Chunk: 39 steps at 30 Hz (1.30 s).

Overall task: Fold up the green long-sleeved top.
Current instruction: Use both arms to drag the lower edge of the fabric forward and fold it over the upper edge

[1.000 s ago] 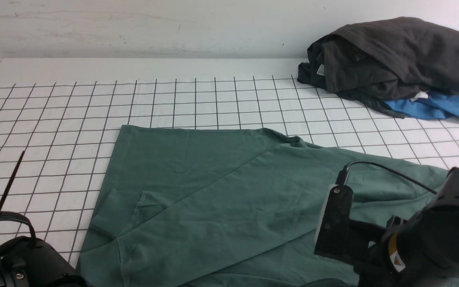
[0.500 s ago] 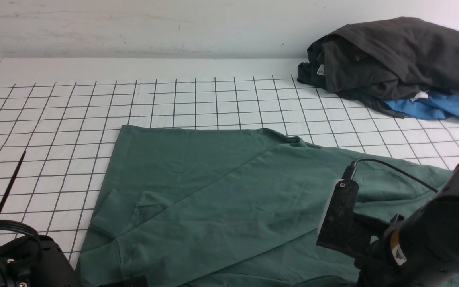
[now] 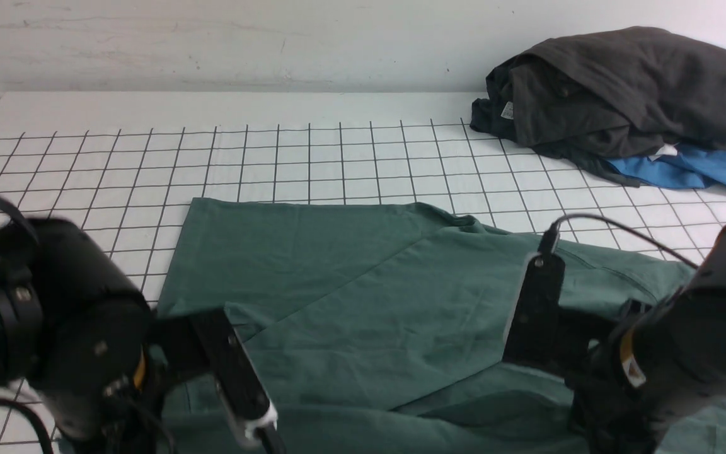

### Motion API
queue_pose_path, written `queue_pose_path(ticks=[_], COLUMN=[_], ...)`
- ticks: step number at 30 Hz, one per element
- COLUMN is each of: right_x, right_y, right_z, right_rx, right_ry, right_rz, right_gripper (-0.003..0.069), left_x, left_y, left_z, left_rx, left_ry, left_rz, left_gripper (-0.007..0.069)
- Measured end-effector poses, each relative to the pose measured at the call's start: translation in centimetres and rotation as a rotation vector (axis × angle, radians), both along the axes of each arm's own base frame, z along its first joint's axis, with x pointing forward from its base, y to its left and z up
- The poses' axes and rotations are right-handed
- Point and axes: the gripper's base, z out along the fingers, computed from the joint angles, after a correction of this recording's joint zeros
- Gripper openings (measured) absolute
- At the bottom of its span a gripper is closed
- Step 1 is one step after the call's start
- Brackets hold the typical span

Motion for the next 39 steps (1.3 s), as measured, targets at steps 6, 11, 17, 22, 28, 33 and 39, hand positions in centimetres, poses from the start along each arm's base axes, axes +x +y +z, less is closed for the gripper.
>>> queue_pose_path(ticks=[6, 11, 17, 22, 28, 33, 39], right_x=[4.7, 8.8, 14.3, 18.1, 21.7, 24.1, 26.2], right_y=[-0.5, -0.6, -1.0, -1.1, -0.9, -0.4, 0.1], right_z=[2.2, 3.1, 3.7, 2.6, 0.9, -1.1, -3.6], right_rx=[0.018, 0.039, 0.113, 0.113, 0.105, 0.107, 0.123], right_ry=[-0.073, -0.095, -0.113, -0.122, -0.160, -0.199, -0.240], right_rz=[-0.033, -0.034, -0.065, -0.056, -0.044, -0.042, -0.048], right_gripper=[0.0004, 0.0004, 0.0004, 0.0004, 0.0004, 0.0004, 0.0007], left_x=[5.4, 9.3, 14.1, 17.4, 20.6, 23.1, 25.3], left_y=[1.5, 1.4, 1.3, 2.2, 3.2, 3.9, 4.5], left_z=[3.6, 4.0, 3.0, 1.9, 1.0, -0.4, -3.2], left_rx=[-0.065, -0.090, -0.077, -0.070, -0.093, -0.113, -0.120], left_ry=[-0.090, -0.098, -0.099, -0.105, -0.163, -0.206, -0.213], left_rz=[0.036, 0.053, 0.080, 0.092, 0.125, 0.145, 0.171], left_gripper=[0.0013, 0.0013, 0.0013, 0.0013, 0.0013, 0.0013, 0.0022])
